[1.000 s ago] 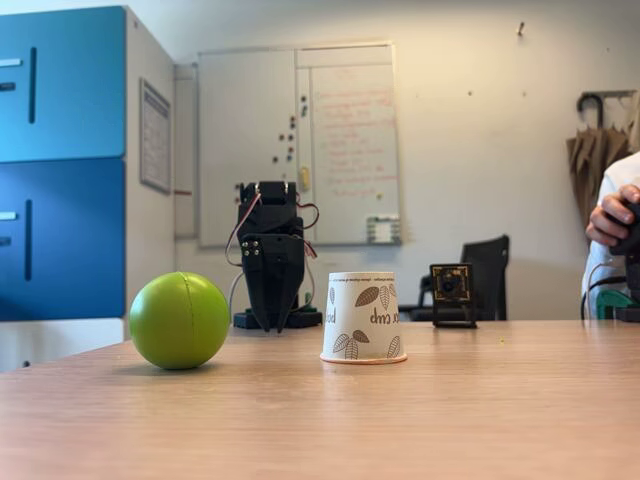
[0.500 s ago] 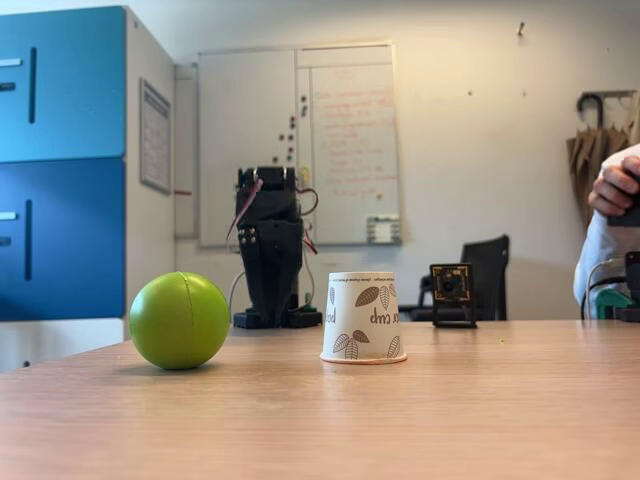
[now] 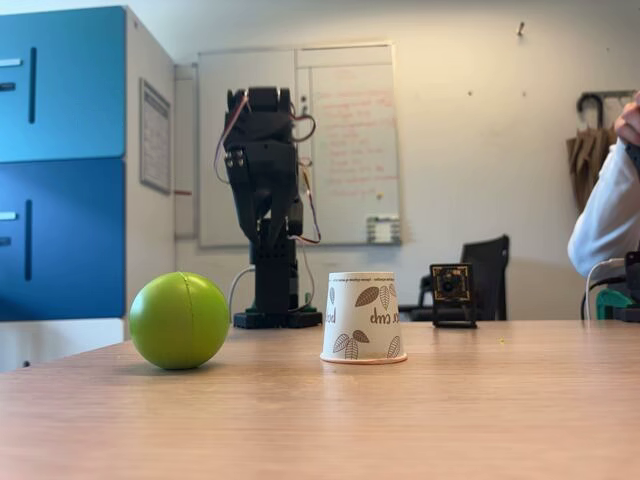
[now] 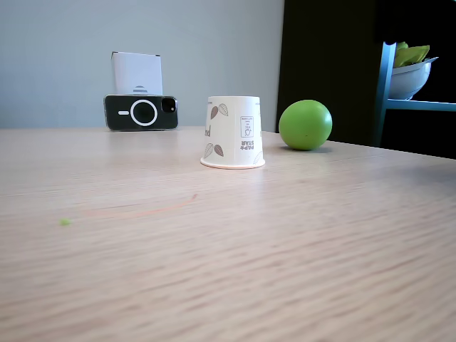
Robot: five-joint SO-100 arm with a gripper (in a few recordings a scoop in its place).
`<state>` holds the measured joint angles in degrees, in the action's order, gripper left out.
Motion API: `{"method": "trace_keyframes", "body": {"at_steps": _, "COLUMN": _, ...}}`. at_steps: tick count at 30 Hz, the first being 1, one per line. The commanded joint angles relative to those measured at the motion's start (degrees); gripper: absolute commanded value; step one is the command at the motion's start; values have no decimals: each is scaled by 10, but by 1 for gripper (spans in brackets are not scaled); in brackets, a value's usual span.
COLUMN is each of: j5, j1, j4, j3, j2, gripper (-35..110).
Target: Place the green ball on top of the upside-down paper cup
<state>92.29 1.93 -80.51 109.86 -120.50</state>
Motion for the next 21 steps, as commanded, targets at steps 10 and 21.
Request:
{"method": "trace_keyframes", "body": {"at_steps": 10, "j5": -4, "j1": 2, "j4": 28, "j3": -243, "j2": 240, "gripper": 21}}
{"method": "trace_keyframes", "body": {"at_steps": 21, "j5": -11, "j1": 10, "j4": 14, "j3": -472, "j2": 422, "gripper": 44}}
